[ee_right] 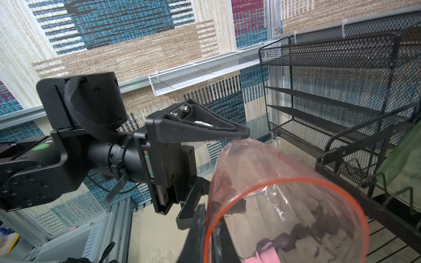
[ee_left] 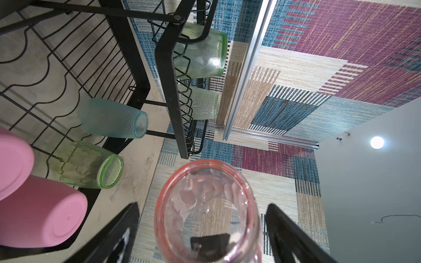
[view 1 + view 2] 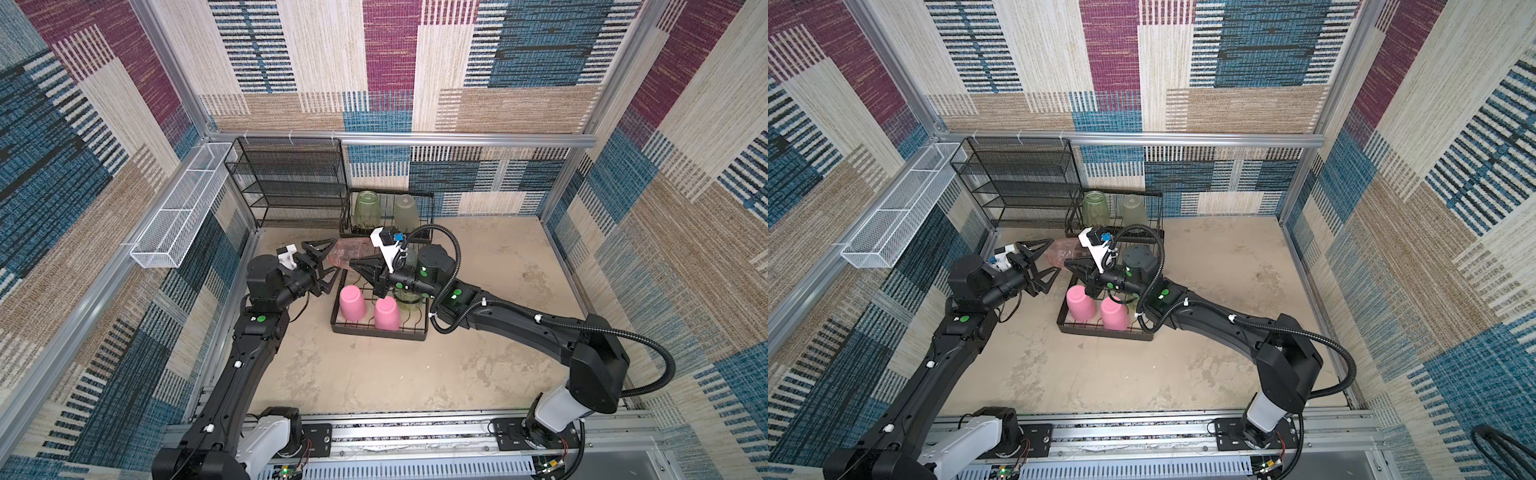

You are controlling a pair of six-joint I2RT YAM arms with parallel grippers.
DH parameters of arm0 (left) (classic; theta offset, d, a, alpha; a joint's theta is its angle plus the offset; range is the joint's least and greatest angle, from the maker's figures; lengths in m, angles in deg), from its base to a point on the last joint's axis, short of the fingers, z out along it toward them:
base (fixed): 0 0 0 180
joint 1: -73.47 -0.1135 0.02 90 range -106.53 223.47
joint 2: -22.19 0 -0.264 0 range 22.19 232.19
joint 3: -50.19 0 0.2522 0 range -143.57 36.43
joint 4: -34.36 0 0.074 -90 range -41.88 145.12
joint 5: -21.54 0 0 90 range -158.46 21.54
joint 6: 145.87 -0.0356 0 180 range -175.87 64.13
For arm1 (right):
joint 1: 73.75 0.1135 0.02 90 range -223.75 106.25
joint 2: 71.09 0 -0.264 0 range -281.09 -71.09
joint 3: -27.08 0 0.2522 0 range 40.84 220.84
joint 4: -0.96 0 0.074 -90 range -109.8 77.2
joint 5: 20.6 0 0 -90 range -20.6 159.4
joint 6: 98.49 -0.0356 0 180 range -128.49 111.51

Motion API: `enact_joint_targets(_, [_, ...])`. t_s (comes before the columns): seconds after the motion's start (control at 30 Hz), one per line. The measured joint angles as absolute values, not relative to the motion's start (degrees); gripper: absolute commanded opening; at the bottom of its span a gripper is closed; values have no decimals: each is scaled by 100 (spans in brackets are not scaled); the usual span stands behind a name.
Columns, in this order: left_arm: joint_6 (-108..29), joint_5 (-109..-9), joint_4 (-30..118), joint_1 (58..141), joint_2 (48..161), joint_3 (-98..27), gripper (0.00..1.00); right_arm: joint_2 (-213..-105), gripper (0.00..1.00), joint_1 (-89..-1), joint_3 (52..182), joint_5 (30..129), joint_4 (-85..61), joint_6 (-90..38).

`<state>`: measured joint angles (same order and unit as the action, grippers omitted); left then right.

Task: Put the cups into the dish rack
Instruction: 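Bring the pale pink cup to the left gripper while the left reaches to it, then close the left gripper on the pale pink cup held by the right gripper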

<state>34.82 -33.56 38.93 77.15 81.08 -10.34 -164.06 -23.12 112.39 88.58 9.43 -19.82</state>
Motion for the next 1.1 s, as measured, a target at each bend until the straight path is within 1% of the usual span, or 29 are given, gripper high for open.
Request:
enact_joint_targets(0.3, [3849,-3359,3419,7660,8176,-839,86,-16677,0,-2253,11456,8998,1055,-2111])
enact_joint_targets(0.37, [3897,-3363,3349,7647,8176,-813,84,-16690,0,-2233,11469,9035,1086,-2118])
enact_joint_targets(0.57, [4061,-3380,3014,7599,8174,-653,73,-16718,1,-2229,11471,9140,1092,-2194])
enact_joint_targets(0.7, [4142,-3385,2877,7584,8174,-592,72,-16749,3,-2231,11471,9170,1136,-2218])
enact_joint_targets(0.77, [4144,-3389,2859,7573,8160,-575,72,-16755,4,-2231,11471,9188,1145,-2236])
enact_joint_targets(0.9, [4142,-3457,2872,7573,8101,-566,82,-16795,4,-2231,11504,9236,1184,-2266])
enact_joint_targets(0.97, [4140,-3503,2848,7573,8075,-566,85,-16817,4,-2231,11512,9260,1236,-2347])
enact_joint_targets(1.1, [4133,-3514,2872,7573,8029,-577,87,-16880,4,-2229,11547,9328,1324,-2472])
